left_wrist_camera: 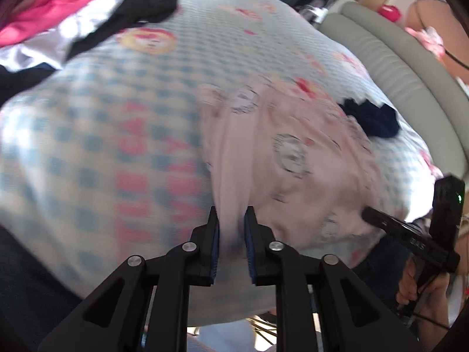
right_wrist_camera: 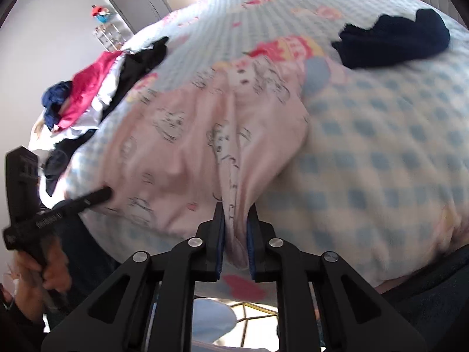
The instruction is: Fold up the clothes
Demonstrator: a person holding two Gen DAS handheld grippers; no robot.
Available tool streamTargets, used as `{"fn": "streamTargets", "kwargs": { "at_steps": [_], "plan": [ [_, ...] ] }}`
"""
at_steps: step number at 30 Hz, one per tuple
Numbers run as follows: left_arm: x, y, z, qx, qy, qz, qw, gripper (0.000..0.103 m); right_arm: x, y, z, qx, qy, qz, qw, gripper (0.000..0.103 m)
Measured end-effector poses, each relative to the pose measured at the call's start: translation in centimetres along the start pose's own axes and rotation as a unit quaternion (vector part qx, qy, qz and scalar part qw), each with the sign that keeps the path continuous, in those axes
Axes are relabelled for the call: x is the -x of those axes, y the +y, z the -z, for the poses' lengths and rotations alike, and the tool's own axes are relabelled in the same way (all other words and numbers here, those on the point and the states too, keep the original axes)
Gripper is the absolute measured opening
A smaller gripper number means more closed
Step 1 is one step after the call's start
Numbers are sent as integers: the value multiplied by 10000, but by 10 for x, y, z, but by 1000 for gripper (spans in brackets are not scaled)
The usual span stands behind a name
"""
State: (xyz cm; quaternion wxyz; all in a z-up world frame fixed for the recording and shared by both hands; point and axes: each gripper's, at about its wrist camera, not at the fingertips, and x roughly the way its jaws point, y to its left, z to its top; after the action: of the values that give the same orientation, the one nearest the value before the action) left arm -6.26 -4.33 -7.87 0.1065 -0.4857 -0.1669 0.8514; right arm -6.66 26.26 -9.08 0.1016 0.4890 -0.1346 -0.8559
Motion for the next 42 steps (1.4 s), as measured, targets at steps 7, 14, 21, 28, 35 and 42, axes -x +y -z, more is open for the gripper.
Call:
{"fn": "streamTargets", "kwargs": {
  "at_steps": [7,14,21,28,35,42],
  "plan": [
    [22,25,8,676,-331,307,9967,19,9,-21,16,-552,-417,-361,9970,30],
    [-1,5,14,415,92,401,9983,53,11,-8,20,-601,-464,-303,9967,33],
    [-24,-5,13,307,285,308,9986,51,-7,-5,26,-509,-50,-373,9980,36],
    [-18,-14,18,-155,43,-3,9999,17,-13,3,27,-182,-78,-47,9998,23],
    [14,-12,18,-236,-441,342,9982,15,-4,6,28,46,-241,201,9995,8],
    [-8,-2,16,-101,56,-28,9999,15,7,-1,29,28,-377,319,9988,8]
  ]
}}
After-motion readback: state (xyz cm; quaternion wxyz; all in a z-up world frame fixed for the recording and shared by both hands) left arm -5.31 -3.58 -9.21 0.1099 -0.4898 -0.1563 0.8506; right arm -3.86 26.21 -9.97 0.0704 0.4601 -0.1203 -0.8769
